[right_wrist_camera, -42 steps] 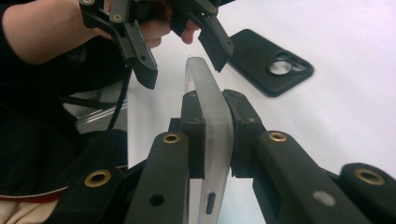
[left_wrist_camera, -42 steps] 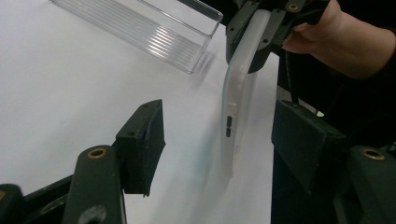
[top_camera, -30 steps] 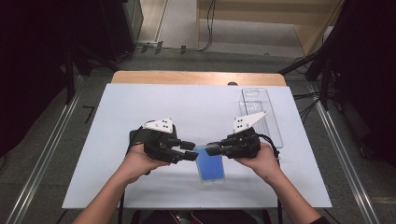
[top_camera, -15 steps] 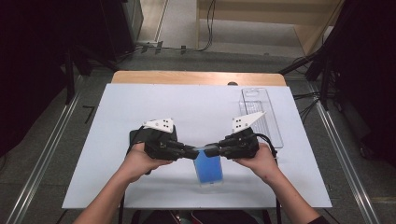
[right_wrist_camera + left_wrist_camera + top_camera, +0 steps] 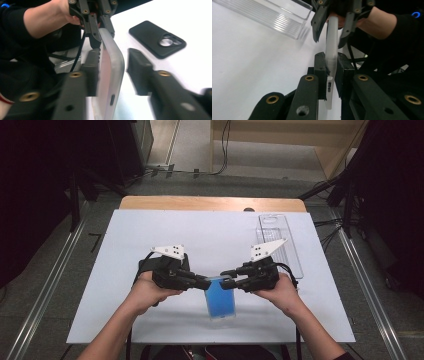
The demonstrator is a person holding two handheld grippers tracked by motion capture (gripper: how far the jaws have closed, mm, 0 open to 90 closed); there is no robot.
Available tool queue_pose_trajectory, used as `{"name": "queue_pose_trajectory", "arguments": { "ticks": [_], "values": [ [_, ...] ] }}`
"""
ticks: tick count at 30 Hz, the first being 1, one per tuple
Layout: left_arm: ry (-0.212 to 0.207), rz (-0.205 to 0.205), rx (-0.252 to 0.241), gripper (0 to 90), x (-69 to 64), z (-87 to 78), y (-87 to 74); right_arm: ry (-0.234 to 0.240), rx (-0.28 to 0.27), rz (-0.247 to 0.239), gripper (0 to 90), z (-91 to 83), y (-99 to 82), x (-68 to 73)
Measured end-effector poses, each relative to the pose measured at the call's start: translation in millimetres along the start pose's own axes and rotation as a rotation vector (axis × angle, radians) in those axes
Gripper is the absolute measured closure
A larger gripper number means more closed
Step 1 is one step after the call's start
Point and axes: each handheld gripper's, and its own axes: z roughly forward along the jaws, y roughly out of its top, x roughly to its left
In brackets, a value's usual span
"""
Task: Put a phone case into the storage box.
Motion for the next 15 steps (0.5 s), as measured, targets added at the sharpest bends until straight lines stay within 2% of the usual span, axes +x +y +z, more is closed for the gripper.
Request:
{"name": "queue_pose_trajectory", "arguments": {
  "ticks": [1,2,5,8,9,10,11,13,15],
  "values": [
    [0.008,-0.008,-0.002,81.5,-0.1,-1.5,0.3,-0.010,-0.001,0.009,50.7,-1.1,-0.1,0.0],
    [0.014,-0.015,-0.004,81.5,0.3,-3.6,0.6,-0.041,-0.023,0.013,39.3,-3.0,-0.9,1.8],
    [0.040,-0.034,-0.008,81.5,0.4,-7.3,1.3,-0.053,-0.030,0.009,35.1,-4.3,-1.3,3.5],
    [0.072,-0.063,-0.010,81.4,1.0,-10.0,1.9,-0.080,-0.048,0.006,25.9,-3.6,-4.0,5.6],
    [0.086,-0.076,-0.012,81.4,0.9,-10.8,2.1,-0.080,-0.048,0.006,25.9,-3.6,-4.0,5.6],
    [0.118,-0.084,-0.018,81.4,-0.5,-11.3,2.8,-0.098,-0.057,0.011,20.0,-2.1,-6.5,5.9],
    [0.118,-0.084,-0.018,81.4,-0.5,-11.3,2.8,-0.098,-0.057,0.011,20.0,-2.1,-6.5,5.9],
    [0.147,-0.089,-0.017,81.4,-1.4,-11.4,3.8,-0.105,-0.048,0.023,14.3,-0.2,-8.2,5.4],
    [0.169,-0.101,-0.013,81.4,-1.8,-11.1,4.4,-0.123,-0.054,0.046,1.3,1.9,-9.8,3.5]
  ]
}}
